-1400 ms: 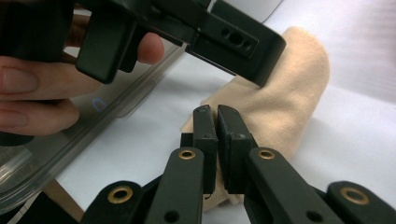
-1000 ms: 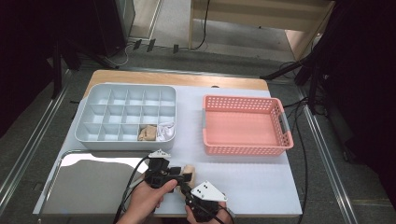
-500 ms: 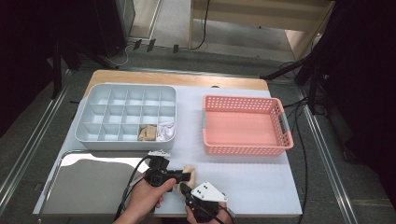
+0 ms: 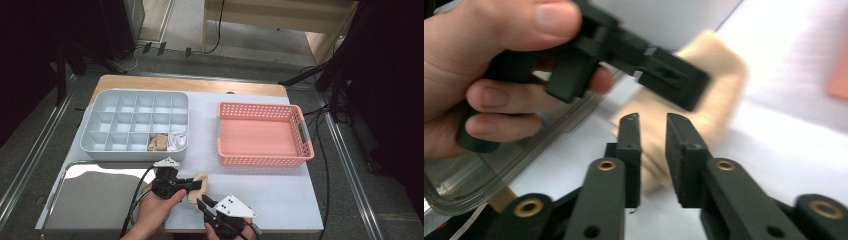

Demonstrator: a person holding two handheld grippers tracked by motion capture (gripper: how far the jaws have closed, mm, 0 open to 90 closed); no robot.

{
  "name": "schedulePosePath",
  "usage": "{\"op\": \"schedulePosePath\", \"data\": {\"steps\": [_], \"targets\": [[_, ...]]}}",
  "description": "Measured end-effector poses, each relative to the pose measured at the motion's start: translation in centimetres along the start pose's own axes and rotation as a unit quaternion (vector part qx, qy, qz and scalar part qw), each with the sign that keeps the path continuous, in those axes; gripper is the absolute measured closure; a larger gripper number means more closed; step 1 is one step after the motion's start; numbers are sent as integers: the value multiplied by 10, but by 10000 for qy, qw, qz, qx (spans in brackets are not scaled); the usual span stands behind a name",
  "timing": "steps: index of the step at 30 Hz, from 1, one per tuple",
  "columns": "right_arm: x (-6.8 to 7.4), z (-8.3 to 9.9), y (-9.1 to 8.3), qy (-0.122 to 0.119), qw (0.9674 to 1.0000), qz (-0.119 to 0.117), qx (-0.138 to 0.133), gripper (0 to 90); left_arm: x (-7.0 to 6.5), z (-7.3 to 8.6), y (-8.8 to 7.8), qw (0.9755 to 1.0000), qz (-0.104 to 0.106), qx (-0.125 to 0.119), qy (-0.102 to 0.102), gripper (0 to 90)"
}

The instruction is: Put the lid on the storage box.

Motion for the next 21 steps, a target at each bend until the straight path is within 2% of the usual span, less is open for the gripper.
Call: {"op": "schedulePosePath", "data": {"steps": [3,8,11,15,16,18,21], "targets": [[-10,-6,-7,133,9999,32,-64,654,0,-2,-6,9998,-51,-132,117,762],[-29,-14,-14,27,9997,236,-96,561,1,-5,-12,9995,-96,-242,181,761],[-44,-15,-19,99,9991,386,-135,521,1,-5,-15,9992,-111,-280,244,761],[-62,-16,-26,290,9974,601,-288,476,1,-5,-20,9989,-112,-377,262,761],[-65,-15,-27,311,9972,624,-279,461,1,-6,-21,9987,-143,-404,291,761],[-73,-13,-29,182,9966,765,-226,434,2,-7,-26,9982,-164,-458,347,761],[-84,-10,-34,325,9954,876,-225,399,5,-11,-34,9976,-203,-581,312,761]]}}
Point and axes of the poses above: each handheld gripper's, and its own axes: y roughly forward along the jaws, z roughly out of its underside, x roughly to its left, the point moved 9 cm from there along y, roughly forward along the jaws, and after that the axes turned 2 degrees about z, right-handed, at the moved point
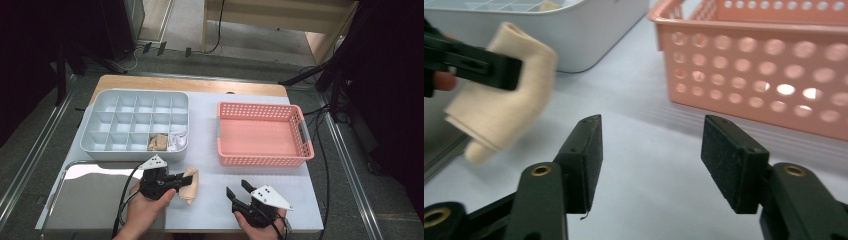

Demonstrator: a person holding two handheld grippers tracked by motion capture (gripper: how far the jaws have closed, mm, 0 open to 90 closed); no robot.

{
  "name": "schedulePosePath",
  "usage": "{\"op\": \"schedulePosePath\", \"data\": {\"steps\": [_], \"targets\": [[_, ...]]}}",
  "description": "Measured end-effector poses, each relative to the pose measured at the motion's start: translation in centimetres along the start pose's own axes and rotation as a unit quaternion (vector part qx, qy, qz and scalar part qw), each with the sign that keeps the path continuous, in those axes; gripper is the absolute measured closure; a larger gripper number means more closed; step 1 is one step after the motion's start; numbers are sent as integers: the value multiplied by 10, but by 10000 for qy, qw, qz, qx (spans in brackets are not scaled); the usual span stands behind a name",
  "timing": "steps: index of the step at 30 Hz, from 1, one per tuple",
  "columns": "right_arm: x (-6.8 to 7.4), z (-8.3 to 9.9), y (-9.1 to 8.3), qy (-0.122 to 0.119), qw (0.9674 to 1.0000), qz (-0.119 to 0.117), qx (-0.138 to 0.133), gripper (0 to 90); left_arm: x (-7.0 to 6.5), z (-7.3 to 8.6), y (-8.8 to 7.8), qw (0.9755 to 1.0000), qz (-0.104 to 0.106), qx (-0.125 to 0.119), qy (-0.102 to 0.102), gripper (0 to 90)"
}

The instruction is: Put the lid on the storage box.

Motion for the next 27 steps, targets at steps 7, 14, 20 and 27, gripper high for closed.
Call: {"op": "schedulePosePath", "data": {"steps": [7,14,20,27], "targets": [[-10,4,-3,197,9997,147,43,312,1,-8,-15,9996,-101,-237,73,761],[-10,8,0,216,9995,174,143,267,6,-15,-27,9984,-328,-420,201,760],[-9,9,0,218,9995,174,153,267,10,-20,-37,9963,-574,-542,350,760],[-8,8,0,162,9996,209,106,266,17,-25,-48,9946,-729,-644,370,760]]}}
Point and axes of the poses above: each handheld gripper's, and its own axes: y roughly forward along the jaws, z roughly out of its underside, x roughly to its left, the point moved 9 cm from there along y, roughly forward along the jaws, and after that the axes turned 2 degrees about z, right-handed, at the moved point
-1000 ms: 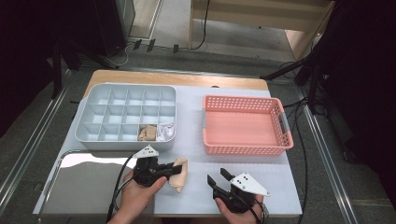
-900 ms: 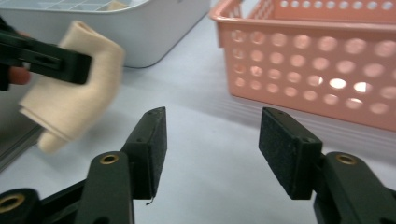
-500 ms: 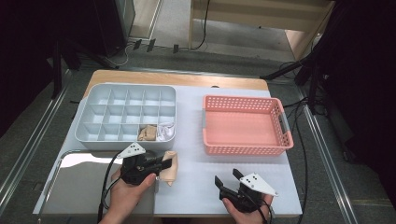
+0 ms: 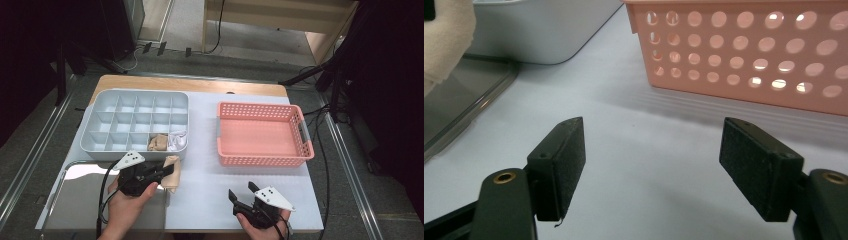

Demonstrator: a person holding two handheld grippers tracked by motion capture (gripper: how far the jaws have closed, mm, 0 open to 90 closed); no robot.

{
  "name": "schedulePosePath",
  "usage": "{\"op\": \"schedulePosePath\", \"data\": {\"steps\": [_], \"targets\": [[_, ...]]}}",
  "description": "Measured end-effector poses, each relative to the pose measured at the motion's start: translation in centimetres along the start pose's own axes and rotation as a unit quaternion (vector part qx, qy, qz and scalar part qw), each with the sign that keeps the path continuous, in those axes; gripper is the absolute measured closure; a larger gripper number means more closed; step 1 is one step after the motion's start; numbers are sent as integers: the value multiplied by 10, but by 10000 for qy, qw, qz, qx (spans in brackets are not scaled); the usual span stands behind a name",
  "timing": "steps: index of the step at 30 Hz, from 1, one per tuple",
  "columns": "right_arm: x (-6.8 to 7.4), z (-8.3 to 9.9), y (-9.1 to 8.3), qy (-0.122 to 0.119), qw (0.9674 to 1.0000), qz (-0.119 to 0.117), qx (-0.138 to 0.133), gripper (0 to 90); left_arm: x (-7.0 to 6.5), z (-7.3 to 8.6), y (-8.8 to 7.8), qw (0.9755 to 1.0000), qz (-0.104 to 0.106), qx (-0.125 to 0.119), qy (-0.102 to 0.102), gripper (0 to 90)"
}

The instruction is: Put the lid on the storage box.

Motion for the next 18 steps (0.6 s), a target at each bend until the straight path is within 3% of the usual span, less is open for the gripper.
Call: {"op": "schedulePosePath", "data": {"steps": [18], "targets": [[-3,-1,-2,72,10000,58,-32,268,15,-14,-19,9994,-220,-263,-16,760]]}}
Point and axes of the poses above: each handheld gripper's, and its own axes: y roughly forward along the jaws, z roughly out of its underside, x roughly to its left, the point moved 9 cm from there along y, roughly forward along the jaws, and after that the axes turned 2 degrees about z, right-handed, at the moved point
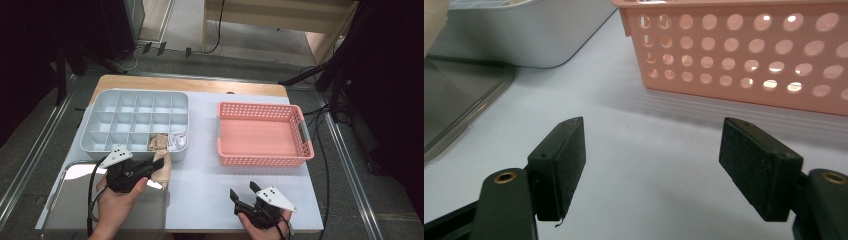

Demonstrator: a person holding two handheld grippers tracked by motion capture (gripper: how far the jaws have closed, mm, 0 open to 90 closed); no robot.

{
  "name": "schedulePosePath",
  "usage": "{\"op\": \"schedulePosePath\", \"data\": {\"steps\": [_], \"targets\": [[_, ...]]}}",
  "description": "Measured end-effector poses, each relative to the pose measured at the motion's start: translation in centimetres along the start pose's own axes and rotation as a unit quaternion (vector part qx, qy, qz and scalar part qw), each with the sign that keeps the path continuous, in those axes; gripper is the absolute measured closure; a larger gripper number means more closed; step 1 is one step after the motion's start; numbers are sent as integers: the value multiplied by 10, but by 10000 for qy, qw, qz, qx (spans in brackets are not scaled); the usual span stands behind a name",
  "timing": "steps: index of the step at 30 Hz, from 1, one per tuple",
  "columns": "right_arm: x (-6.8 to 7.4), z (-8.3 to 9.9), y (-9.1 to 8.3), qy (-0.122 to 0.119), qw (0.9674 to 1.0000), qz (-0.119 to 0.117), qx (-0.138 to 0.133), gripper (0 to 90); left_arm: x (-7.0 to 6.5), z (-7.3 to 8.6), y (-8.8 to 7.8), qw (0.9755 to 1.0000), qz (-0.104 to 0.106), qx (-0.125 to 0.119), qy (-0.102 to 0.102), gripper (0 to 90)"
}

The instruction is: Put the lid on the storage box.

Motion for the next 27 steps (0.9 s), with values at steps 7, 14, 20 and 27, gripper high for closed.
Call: {"op": "schedulePosePath", "data": {"steps": [7,14,20,27], "targets": [[0,1,0,2,10000,1,22,269,8,-4,-6,9999,-69,-58,-48,759],[0,1,1,-32,10000,-7,28,270,14,-7,-10,9998,-129,-122,-68,759],[1,2,1,-42,10000,5,53,271,20,-11,-14,9996,-182,-175,-104,759],[1,2,2,-99,9999,16,58,270,26,-13,-17,9994,-241,-195,-121,759]]}}
Point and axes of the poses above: each handheld gripper's, and its own axes: y roughly forward along the jaws, z roughly out of its underside, x roughly to its left, the point moved 9 cm from there along y, roughly forward along the jaws, and after that the axes turned 2 degrees about z, right-handed, at the moved point
